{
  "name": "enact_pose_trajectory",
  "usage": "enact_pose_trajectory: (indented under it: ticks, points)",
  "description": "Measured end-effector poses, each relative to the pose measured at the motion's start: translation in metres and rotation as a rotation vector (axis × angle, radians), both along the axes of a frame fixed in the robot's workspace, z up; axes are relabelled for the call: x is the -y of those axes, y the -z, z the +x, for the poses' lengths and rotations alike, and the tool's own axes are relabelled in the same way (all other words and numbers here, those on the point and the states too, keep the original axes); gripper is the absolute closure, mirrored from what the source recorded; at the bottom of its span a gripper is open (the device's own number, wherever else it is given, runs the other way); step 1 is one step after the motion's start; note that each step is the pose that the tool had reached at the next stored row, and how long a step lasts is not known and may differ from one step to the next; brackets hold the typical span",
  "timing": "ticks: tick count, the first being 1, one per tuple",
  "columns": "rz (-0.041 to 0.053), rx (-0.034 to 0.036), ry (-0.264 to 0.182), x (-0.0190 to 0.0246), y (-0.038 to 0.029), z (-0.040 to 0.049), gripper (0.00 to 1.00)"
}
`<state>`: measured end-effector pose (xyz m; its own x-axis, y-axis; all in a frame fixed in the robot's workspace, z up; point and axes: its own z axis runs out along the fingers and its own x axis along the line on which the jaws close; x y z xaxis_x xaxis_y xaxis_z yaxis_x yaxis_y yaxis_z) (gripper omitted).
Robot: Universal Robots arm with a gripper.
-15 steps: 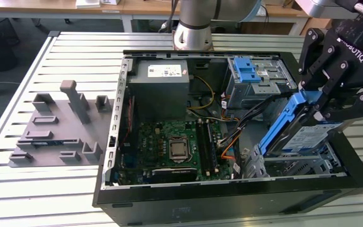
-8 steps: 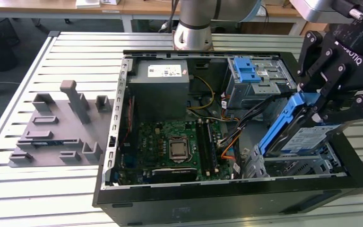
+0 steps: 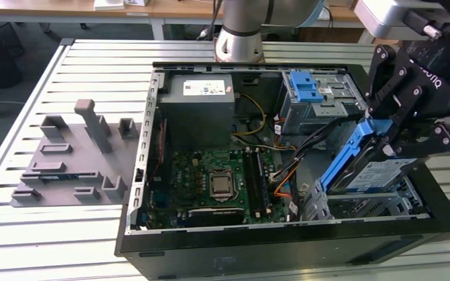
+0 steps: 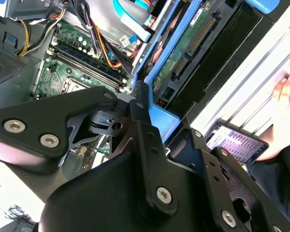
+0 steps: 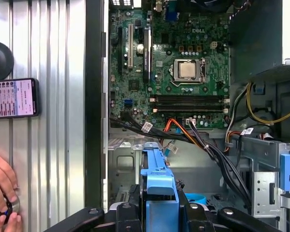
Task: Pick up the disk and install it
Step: 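Insert the disk into the insertion slot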
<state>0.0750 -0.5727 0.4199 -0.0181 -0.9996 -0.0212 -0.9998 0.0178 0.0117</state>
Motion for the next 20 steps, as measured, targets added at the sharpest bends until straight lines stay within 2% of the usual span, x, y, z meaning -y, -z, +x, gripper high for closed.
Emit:
enact_pose_trajectory:
  ticks: [20]
  points:
    - [0.0000,0.0000,0.000,0.0001,0.0264,0.0000,0.64]
